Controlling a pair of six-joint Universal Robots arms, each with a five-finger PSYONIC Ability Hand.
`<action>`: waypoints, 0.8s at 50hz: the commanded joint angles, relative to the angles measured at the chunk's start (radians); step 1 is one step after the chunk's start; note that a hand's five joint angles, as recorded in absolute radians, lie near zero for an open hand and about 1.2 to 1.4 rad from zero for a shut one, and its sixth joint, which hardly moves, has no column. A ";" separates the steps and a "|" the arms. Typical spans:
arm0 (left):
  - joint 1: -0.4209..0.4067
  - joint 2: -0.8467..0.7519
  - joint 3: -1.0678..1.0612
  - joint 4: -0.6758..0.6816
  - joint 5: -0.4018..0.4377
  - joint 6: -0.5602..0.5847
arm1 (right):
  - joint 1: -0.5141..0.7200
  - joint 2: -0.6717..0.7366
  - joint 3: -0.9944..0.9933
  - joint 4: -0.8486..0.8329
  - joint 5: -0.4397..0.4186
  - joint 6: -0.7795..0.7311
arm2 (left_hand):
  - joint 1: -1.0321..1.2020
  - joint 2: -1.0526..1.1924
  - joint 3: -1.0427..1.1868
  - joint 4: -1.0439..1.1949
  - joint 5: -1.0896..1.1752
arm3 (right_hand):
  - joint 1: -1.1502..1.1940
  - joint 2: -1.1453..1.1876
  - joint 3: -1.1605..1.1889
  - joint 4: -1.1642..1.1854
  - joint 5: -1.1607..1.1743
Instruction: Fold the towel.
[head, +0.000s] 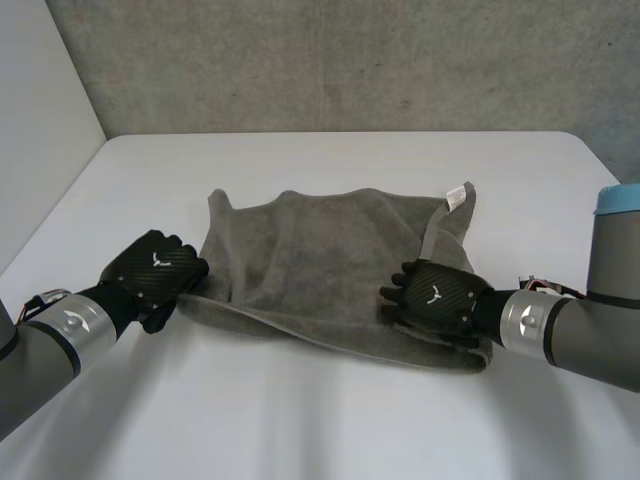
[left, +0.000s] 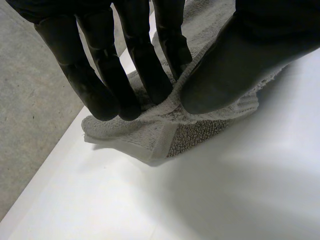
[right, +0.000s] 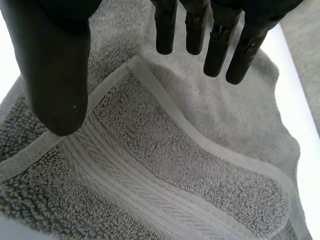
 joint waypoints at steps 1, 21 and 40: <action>0.001 0.000 0.000 0.000 0.000 0.000 | 0.023 0.014 -0.012 -0.021 0.056 0.000 | -0.039 -0.110 -0.149 -0.130 -0.248 | 0.052 0.071 0.058 0.057 0.037; 0.001 -0.006 0.003 0.002 0.000 0.000 | 0.017 0.034 -0.012 -0.056 0.066 0.040 | -0.039 -0.110 -0.149 -0.130 -0.248 | 0.663 0.682 0.669 0.667 0.648; 0.005 -0.006 0.005 0.002 0.000 0.000 | 0.011 0.039 0.000 -0.055 0.066 0.077 | -0.039 -0.110 -0.149 -0.130 -0.248 | 1.079 1.098 1.085 1.083 1.064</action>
